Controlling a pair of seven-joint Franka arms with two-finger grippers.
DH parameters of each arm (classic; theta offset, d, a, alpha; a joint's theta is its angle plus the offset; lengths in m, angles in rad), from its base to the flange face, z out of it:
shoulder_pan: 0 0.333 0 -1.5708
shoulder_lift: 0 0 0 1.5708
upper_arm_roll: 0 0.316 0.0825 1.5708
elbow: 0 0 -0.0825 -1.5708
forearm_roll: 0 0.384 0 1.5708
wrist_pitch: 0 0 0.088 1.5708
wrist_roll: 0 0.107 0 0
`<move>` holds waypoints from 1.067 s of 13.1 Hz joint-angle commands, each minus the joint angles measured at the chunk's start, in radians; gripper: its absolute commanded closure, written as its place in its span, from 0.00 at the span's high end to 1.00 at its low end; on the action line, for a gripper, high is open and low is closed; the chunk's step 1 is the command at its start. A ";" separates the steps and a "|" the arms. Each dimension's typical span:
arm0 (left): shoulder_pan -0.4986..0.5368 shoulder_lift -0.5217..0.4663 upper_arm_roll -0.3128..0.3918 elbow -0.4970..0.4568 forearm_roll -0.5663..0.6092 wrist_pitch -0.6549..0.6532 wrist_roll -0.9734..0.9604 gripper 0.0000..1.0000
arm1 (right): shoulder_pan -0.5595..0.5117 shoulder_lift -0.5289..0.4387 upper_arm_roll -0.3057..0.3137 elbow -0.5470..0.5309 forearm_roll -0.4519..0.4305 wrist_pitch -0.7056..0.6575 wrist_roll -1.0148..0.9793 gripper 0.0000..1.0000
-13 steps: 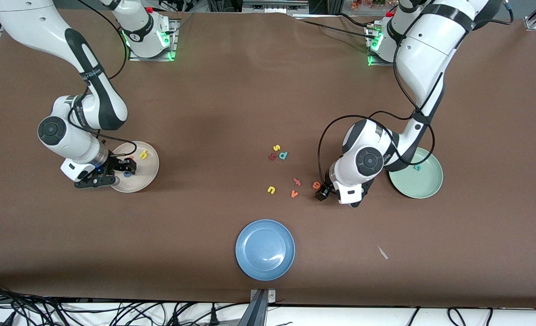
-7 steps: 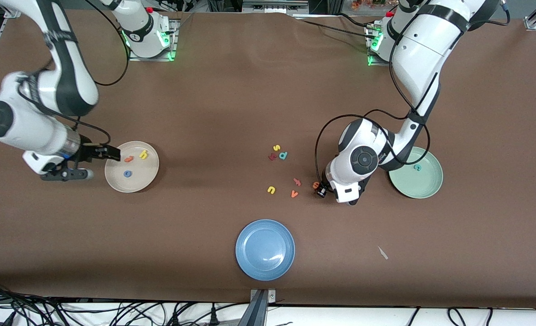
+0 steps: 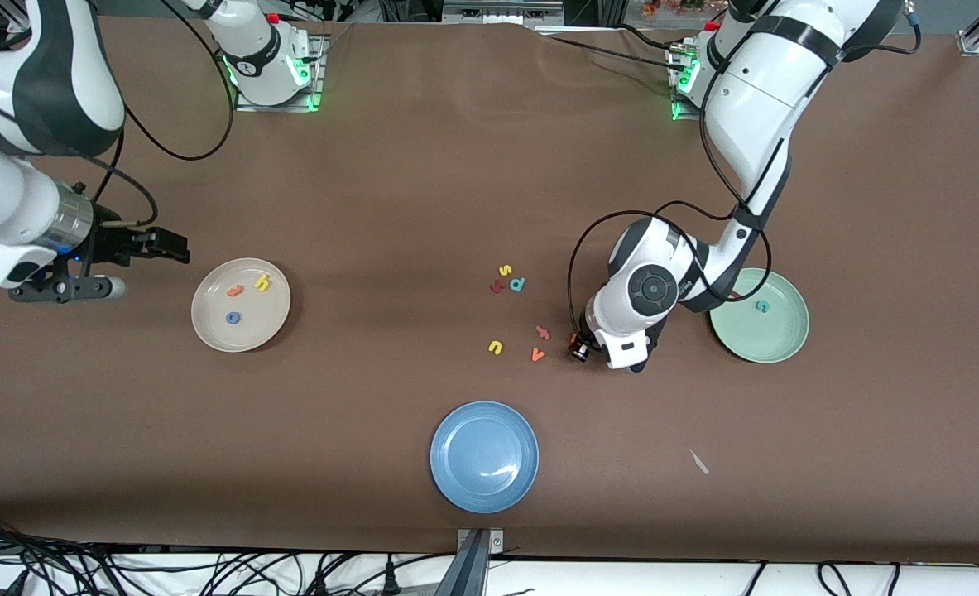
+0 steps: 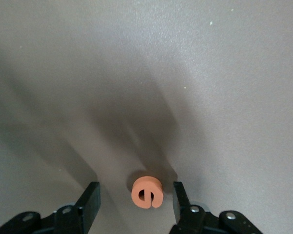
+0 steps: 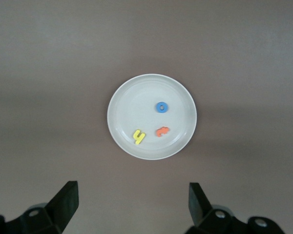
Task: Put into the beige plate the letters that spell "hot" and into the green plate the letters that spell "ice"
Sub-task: 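Drop the orange e on the green plate while the right gripper withdraws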
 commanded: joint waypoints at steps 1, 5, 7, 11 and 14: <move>-0.022 0.018 0.020 0.027 0.021 0.003 -0.027 0.48 | 0.021 -0.039 -0.002 -0.007 0.012 -0.021 0.023 1.00; -0.019 0.014 0.020 0.041 0.024 0.000 -0.018 0.18 | 0.021 -0.090 -0.002 0.000 0.009 -0.050 0.032 1.00; -0.005 -0.011 0.026 0.050 0.043 -0.011 0.019 0.15 | 0.019 -0.085 -0.005 0.045 0.004 -0.063 0.024 1.00; 0.111 -0.140 0.011 0.053 0.027 -0.242 0.271 0.15 | 0.114 -0.062 -0.125 0.135 -0.002 -0.132 0.026 1.00; 0.217 -0.213 0.012 0.043 -0.002 -0.506 0.600 0.15 | 0.113 -0.059 -0.131 0.140 -0.002 -0.133 0.026 1.00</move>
